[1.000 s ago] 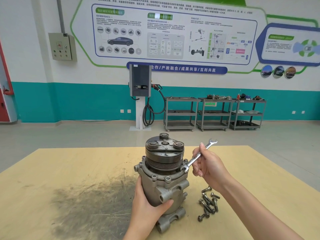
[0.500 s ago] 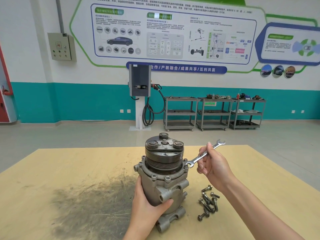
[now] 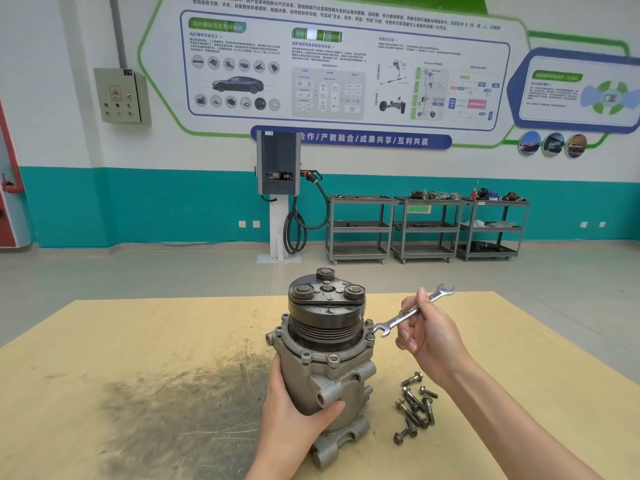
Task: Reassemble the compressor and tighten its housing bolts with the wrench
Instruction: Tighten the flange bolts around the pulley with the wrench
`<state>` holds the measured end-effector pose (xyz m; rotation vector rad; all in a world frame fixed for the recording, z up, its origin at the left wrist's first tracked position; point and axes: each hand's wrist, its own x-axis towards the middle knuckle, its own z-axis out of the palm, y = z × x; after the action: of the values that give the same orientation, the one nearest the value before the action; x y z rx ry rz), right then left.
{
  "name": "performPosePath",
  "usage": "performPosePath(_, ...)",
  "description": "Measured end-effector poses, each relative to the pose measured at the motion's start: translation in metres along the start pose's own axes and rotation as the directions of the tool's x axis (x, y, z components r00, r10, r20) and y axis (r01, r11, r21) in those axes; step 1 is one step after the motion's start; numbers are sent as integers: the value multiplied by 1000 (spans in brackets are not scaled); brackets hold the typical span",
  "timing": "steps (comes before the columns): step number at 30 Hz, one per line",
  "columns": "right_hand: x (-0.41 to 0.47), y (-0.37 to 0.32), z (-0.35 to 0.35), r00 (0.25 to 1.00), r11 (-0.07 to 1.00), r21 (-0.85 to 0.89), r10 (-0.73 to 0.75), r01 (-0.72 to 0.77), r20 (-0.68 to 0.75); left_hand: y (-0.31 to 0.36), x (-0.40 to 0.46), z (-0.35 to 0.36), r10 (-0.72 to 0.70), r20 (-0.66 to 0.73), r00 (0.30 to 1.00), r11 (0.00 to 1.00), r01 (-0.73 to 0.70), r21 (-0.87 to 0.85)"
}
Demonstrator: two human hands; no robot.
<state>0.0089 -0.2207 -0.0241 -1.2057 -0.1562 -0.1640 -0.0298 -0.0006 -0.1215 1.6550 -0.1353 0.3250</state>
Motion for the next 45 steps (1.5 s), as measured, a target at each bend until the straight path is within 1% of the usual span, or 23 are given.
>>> performPosePath(8,3,-4,5,1000,1000,10,6,-6,-17,5,-2,0,-20,-2,1000,1000,20,-13)
performPosePath(15,10,-4,13,996,994,-63,90,-88,20,7,-4,0,-17,-7,1000,1000,17,-13)
performPosePath(20,14,-7,13,989,986,-96,143,-139,44,7,-4,0,-17,14,1000,999,17,-46)
performPosePath(24,18,-9,17,980,970,-164,191,-179,59,6,-3,-1,-25,41,999,998,27,-65)
performPosePath(28,15,-4,17,972,969,-106,229,-223,49,5,-4,-2,-9,23,1000,999,9,-34)
performPosePath(30,14,-4,17,979,975,-96,202,-198,30,5,-5,-1,-16,19,1000,999,17,-31)
performPosePath(34,15,-8,21,994,979,-178,105,-103,1,7,-4,0,-29,27,999,999,30,-40)
performPosePath(36,14,-8,20,998,980,-190,61,-62,-10,9,-5,0,-23,30,999,999,24,-46)
performPosePath(41,5,4,17,995,994,-94,-64,57,-71,10,-4,0,-28,34,999,997,30,-65)
performPosePath(45,-2,12,16,984,991,-24,-131,129,-123,13,-5,1,-25,35,999,998,28,-63)
